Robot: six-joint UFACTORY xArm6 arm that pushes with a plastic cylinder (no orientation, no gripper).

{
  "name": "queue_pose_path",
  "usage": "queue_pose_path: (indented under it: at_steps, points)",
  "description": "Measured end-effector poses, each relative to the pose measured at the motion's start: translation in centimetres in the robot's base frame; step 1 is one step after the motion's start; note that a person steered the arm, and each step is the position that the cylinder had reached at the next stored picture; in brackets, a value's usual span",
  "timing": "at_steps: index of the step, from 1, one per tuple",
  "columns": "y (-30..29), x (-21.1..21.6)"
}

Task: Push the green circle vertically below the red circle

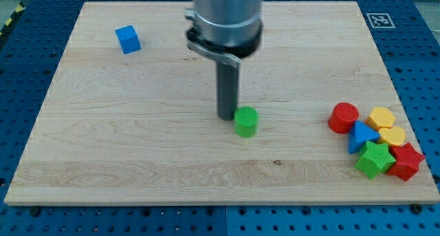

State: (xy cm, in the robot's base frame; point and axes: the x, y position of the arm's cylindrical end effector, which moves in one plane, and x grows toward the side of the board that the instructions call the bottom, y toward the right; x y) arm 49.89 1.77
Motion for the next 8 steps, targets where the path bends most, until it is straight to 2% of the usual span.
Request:
queue_pose_path:
  at_steps: [2, 3, 4, 5, 6, 7, 8]
  points:
    - [-5.7, -0.4]
    - [-0.3, 0.2]
    - [8.0, 1.8]
    - [8.1, 0.9]
    - [3.3, 0.9]
    - [2.7, 3.4]
    - [7.1, 4.4]
